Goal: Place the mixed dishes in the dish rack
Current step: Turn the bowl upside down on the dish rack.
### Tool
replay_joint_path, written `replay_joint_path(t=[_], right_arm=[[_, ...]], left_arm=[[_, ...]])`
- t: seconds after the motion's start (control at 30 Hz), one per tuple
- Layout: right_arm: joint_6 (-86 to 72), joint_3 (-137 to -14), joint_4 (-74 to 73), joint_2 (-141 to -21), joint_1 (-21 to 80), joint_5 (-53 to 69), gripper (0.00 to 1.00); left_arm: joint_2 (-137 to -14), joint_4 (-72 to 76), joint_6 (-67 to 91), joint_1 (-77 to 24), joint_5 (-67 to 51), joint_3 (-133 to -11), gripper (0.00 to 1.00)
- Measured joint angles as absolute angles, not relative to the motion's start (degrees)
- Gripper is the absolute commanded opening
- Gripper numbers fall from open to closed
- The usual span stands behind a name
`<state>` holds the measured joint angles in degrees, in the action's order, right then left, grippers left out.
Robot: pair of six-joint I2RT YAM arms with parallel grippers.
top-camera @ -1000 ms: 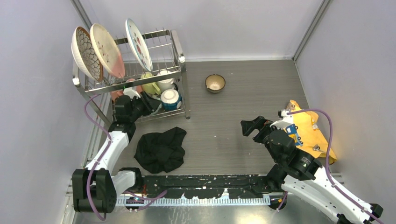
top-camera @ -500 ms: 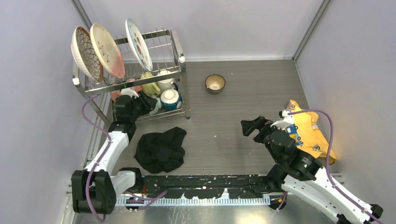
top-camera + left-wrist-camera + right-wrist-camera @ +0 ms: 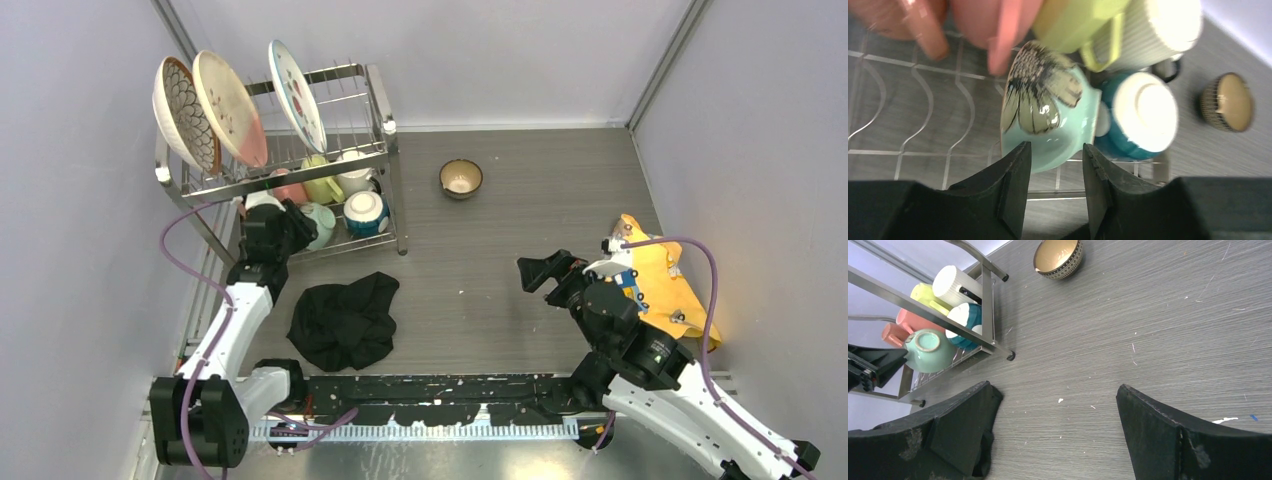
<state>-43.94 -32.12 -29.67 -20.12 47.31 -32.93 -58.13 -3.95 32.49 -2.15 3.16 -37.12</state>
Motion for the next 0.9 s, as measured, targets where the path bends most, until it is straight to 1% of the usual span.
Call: replay_joint_path(t=[0.23,0.5,0.6,0.73,0.9], right_arm=[[-43.94,-32.1,-30.13,-19.03,47.31,-32.95,1.0],[-43.97,-31.83,-30.5,-18.65,47.31,-32.97,0.99],[-43.97,-31.81,-30.5,-18.63,47.31,-32.95,1.0],[-43.99,-31.77,-30.5,-18.61,47.31,-32.95,1.0],[-44.07,-31.4,-30.5,-18.61,47.31,-32.93,1.0]], left_arm=[[-59.18,-11.35,32.36,-1.76,8.97,-37.12,0.43],[-56.75,-13.65,32.53,-1.76,9.15,-37.12,0.44],[-54.15,-12.64,33.08,-1.76,7.42,-36.95,0.44],[-51.07,-7.09,35.4,-1.76,3.7,-34.72,0.44],[-53.08,-2.11,37.23,-1.76,-0.99,-34.06,0.44]])
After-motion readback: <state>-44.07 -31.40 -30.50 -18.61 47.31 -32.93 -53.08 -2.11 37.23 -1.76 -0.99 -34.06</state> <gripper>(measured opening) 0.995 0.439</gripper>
